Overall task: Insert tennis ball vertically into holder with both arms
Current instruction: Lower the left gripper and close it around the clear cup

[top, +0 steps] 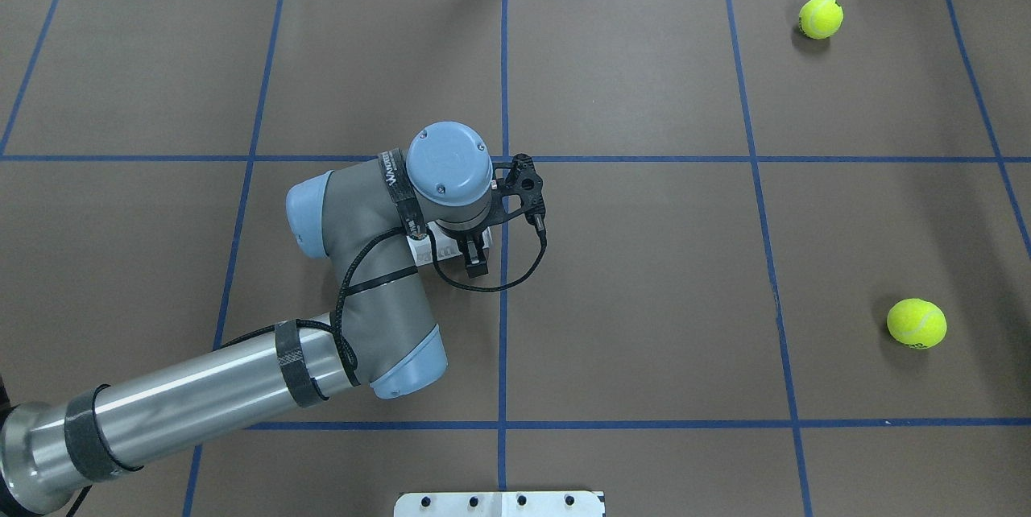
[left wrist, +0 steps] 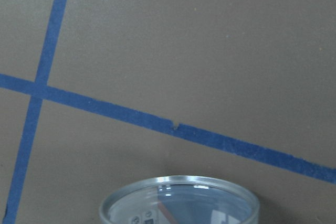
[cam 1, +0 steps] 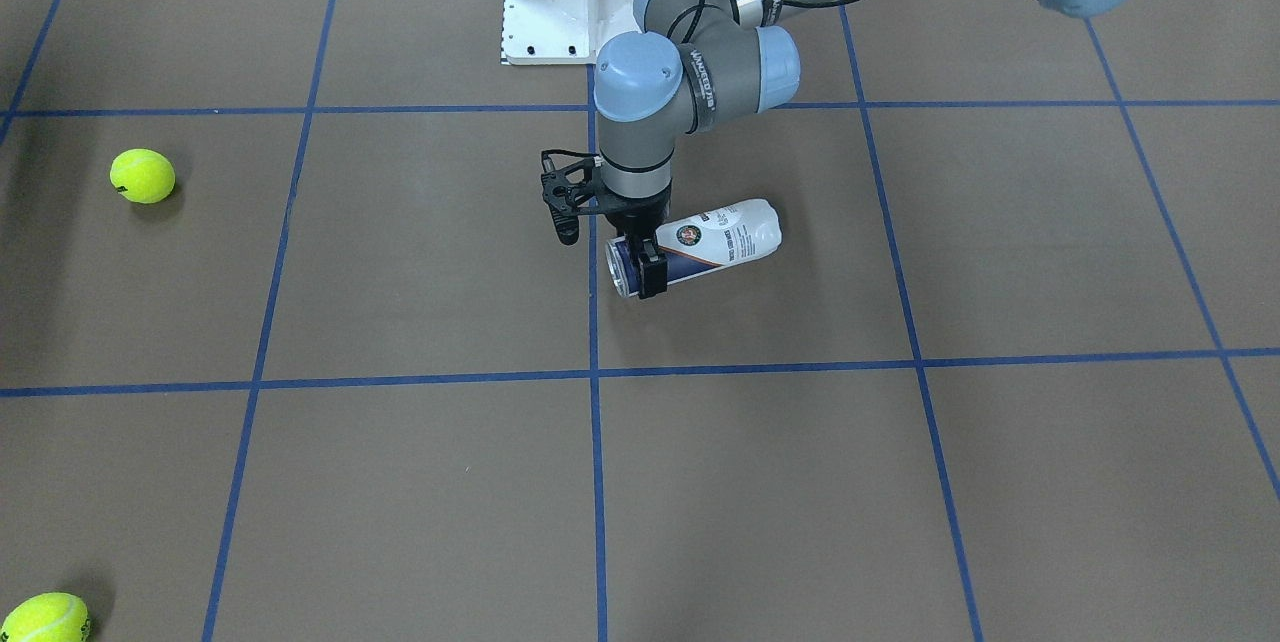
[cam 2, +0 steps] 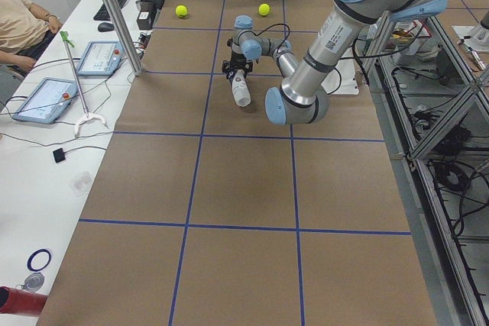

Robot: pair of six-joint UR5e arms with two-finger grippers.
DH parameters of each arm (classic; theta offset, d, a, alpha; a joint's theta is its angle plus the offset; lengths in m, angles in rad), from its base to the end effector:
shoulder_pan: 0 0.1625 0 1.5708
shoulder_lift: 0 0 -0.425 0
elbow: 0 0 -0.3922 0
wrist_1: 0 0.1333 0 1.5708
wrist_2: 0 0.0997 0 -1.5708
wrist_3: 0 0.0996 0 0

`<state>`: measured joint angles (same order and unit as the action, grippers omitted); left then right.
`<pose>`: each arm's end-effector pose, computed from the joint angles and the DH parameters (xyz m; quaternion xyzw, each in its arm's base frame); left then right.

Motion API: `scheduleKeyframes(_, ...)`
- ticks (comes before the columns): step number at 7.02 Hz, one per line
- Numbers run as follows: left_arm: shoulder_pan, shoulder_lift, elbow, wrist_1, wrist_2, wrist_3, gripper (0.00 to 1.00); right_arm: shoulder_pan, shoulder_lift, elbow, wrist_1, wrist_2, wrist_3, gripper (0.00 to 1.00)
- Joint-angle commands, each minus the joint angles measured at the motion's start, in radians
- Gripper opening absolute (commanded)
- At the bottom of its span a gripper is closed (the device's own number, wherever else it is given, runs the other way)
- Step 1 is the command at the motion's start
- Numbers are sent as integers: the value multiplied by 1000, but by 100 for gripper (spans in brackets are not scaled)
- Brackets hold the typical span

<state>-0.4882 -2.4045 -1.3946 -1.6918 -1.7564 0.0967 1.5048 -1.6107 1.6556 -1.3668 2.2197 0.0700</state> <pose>0.6216 -0.4602 0.2081 0.2923 0.2543 0.5415 0.7461 0.0406 -0.4948 0.6219 0.0959 -0.3236 -0.0377 0.9406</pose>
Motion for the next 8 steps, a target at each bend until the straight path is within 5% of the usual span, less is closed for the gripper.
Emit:
scheduleKeyframes(1,5,-1,0,-2,0,0,99,0,0,0,0,0,1,100)
scheduleKeyframes(8,7,-8,3,-11,2,-2,93,0,0,-2,-2,0,1,100)
